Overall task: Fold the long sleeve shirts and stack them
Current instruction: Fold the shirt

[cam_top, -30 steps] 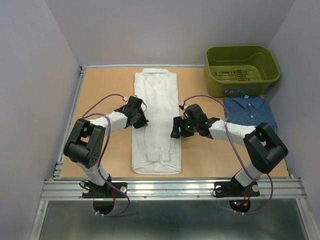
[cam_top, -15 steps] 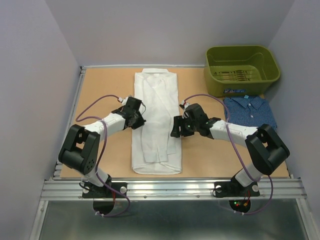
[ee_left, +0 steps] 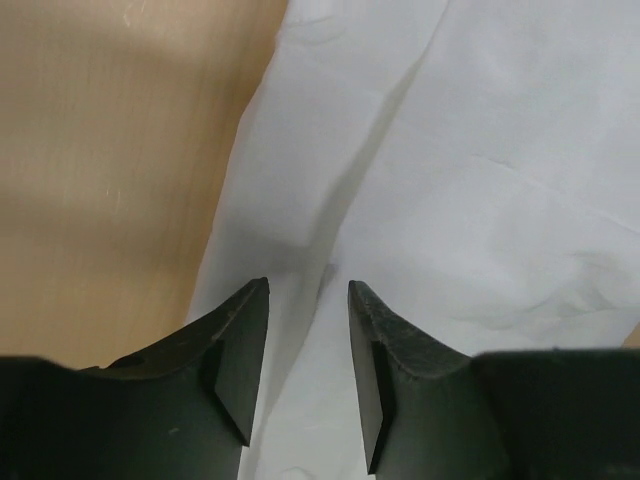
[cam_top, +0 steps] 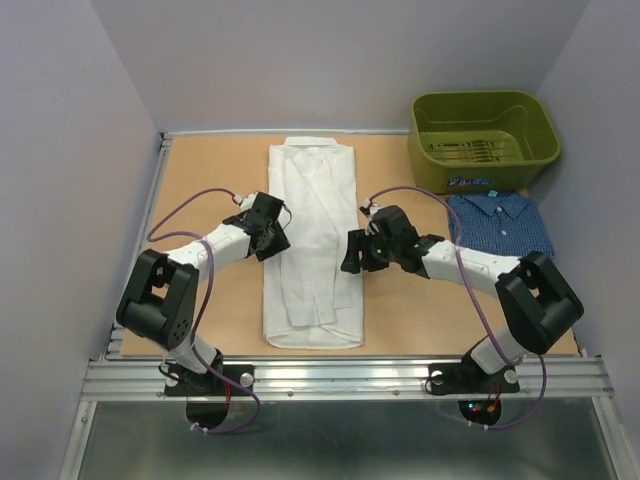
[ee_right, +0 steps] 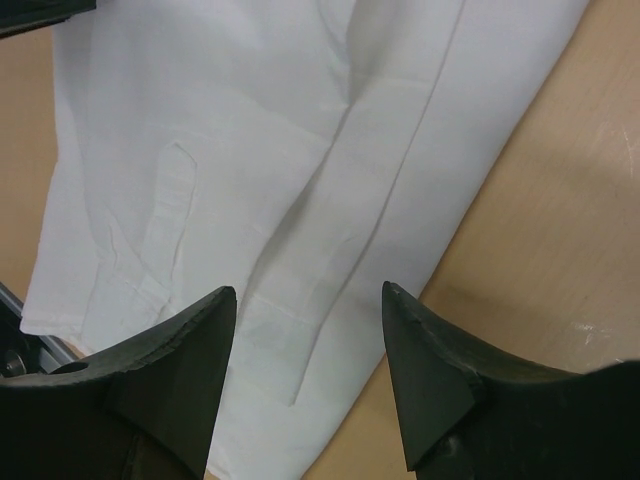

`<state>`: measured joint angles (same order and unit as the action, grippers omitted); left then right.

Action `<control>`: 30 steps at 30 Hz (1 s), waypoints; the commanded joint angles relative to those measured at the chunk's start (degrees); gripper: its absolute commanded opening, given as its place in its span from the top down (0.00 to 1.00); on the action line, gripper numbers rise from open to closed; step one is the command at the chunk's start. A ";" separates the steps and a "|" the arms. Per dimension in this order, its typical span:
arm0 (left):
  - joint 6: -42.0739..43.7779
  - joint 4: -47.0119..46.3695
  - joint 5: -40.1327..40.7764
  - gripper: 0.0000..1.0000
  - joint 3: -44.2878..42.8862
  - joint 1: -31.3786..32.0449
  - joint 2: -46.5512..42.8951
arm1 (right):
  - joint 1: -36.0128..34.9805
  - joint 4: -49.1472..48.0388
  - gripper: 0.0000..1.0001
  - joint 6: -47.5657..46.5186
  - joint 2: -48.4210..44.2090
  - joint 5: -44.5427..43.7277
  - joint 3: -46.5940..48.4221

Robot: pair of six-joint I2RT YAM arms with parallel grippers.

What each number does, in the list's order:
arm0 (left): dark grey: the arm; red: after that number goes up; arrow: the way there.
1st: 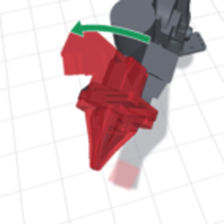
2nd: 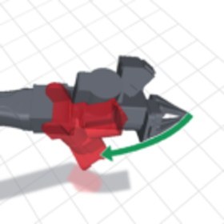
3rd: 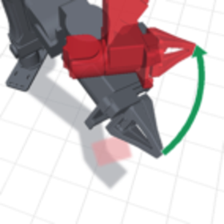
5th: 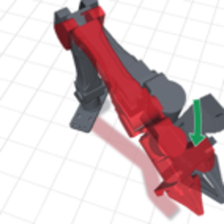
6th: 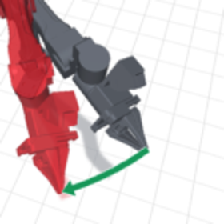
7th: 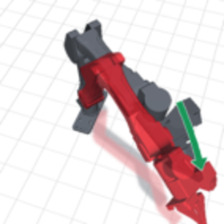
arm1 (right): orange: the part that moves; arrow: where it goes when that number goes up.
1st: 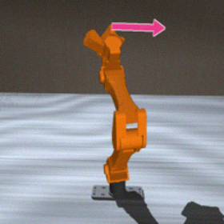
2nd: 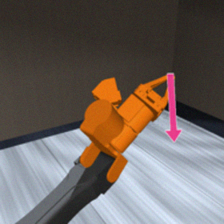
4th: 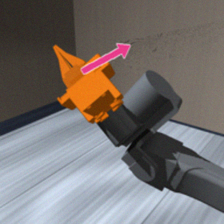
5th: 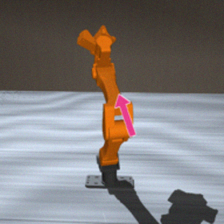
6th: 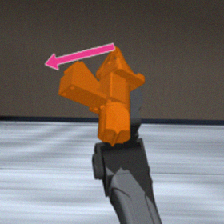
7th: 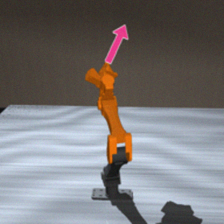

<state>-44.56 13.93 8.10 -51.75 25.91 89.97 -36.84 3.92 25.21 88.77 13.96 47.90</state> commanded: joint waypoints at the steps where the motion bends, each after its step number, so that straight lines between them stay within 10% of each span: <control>1: 3.59 0.04 3.77 0.48 -6.25 0.28 -5.42 | -0.34 -2.25 0.35 -0.78 -3.69 -1.29 2.10; 13: 11.77 -9.10 -0.72 0.76 -23.83 -1.56 11.70 | 2.21 -7.96 0.41 2.12 8.16 4.67 17.66; 20: 15.11 -11.03 -0.54 0.81 -32.10 -3.76 23.04 | 2.91 -17.26 0.70 7.30 19.39 11.88 23.11; 30: 16.43 -15.68 -3.96 0.82 -35.53 -6.48 31.14 | 7.92 -30.55 0.82 12.67 26.89 11.45 12.31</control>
<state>-29.36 2.22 5.76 -84.90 20.21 120.75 -30.87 -19.38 36.60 115.07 25.32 63.57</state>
